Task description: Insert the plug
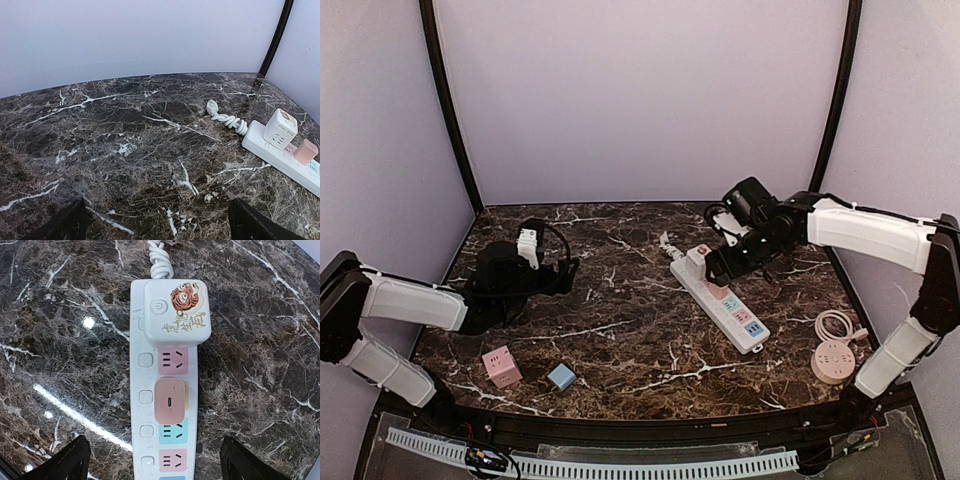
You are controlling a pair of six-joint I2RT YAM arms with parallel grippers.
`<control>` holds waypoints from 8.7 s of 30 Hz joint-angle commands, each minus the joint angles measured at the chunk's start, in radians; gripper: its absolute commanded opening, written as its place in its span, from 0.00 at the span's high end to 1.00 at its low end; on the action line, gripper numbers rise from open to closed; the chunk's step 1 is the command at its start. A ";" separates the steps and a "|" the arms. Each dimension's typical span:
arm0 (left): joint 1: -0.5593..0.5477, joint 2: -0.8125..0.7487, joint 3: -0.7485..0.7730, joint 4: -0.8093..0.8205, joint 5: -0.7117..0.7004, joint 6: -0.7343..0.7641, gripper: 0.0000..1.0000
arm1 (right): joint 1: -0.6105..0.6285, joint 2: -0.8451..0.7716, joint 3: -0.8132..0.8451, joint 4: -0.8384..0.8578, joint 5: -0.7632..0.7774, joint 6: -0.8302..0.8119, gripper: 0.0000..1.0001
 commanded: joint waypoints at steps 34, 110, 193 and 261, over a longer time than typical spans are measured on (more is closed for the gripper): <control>-0.335 -0.140 0.220 -1.296 0.103 -0.302 0.13 | 0.256 -0.507 -0.589 0.453 0.035 0.207 0.01; -0.529 0.373 0.487 -0.193 0.112 0.405 0.99 | 0.256 -0.579 -0.398 0.242 -0.161 0.369 0.01; -0.504 0.306 0.380 -0.108 0.242 0.452 0.99 | 0.256 -0.070 -0.120 0.216 -0.397 0.449 0.76; -0.150 0.079 0.119 0.058 0.222 0.092 0.02 | -0.076 0.085 -0.152 0.037 -0.165 -0.159 1.00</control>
